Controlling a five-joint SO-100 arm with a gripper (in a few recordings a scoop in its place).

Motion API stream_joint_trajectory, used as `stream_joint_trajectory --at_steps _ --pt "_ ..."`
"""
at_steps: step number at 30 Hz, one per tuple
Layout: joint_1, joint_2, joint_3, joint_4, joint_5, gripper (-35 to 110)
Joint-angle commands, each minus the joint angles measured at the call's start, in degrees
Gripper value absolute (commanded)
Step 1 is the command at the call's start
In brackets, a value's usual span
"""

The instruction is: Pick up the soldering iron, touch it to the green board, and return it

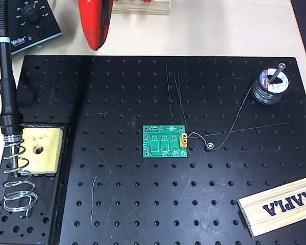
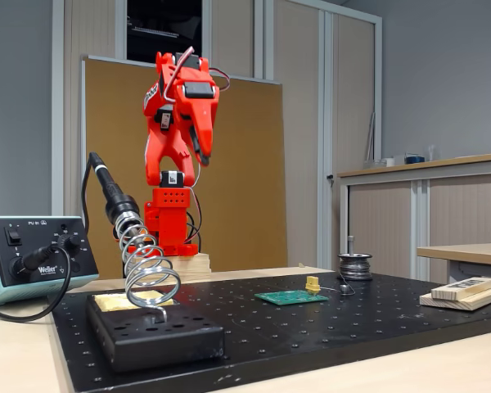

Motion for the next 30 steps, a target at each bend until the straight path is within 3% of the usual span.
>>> stream_joint_trajectory --at_steps 1,25,30 --pt "1.14 -0.09 -3.08 -0.35 0.62 1" --pt "6.06 -14.24 -11.87 -9.49 0.7 0" --pt "7.73 -15.03 -8.53 -16.61 -0.97 3"
